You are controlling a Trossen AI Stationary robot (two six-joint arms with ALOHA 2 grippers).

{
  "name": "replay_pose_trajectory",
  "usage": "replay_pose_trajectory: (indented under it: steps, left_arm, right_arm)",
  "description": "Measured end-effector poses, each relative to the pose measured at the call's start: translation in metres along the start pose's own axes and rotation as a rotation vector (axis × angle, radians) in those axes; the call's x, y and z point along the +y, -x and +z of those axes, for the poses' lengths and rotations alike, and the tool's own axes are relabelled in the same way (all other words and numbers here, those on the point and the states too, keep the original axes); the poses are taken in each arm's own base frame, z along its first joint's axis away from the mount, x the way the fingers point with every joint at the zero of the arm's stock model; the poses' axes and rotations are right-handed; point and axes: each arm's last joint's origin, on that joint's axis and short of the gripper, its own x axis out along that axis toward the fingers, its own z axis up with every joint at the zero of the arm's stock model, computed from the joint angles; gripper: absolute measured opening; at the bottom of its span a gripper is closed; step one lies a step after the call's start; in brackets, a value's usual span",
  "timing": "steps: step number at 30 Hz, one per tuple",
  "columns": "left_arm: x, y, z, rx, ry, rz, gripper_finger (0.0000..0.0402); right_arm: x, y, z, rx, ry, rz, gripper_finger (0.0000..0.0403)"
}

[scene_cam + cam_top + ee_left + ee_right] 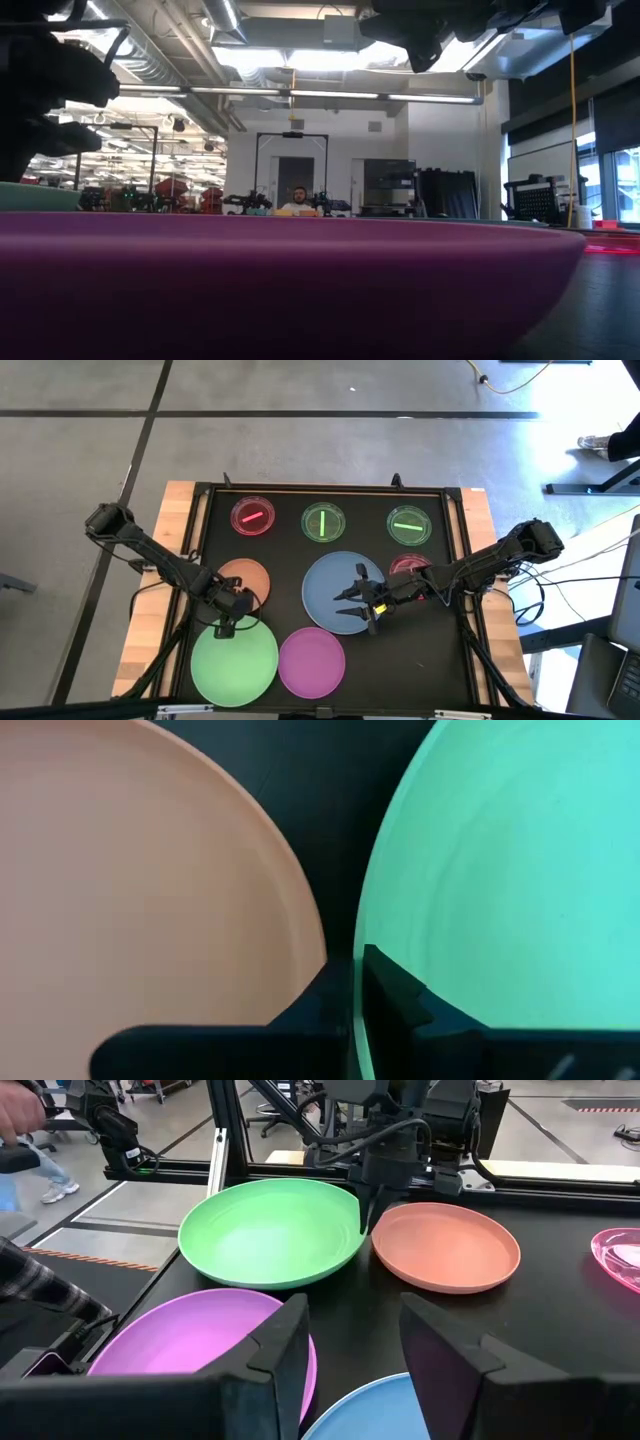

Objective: Stack plastic plates
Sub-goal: Stack the green plate on the blue plate

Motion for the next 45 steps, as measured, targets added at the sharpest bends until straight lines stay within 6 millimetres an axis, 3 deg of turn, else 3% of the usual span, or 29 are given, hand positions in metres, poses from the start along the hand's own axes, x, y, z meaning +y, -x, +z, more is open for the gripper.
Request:
replay_pose_trajectory:
  steps: [24,34,45]
  left_arm:
    - [-0.017,0.069,0.042,-0.083,0.003,0.026,0.0007]
    - [-0.016,0.104,0.067,-0.239,0.008,0.071,0.0008]
    - [0.001,0.110,0.092,-0.430,0.047,0.194,0.0008]
  right_arm:
    - [-0.001,0.000,0.000,-0.001,-0.043,-0.032,0.0146]
    - [0.008,0.006,-0.009,0.125,-0.104,0.049,0.0146]
    - [0.029,0.032,0.001,0.127,-0.057,-0.012,0.0146]
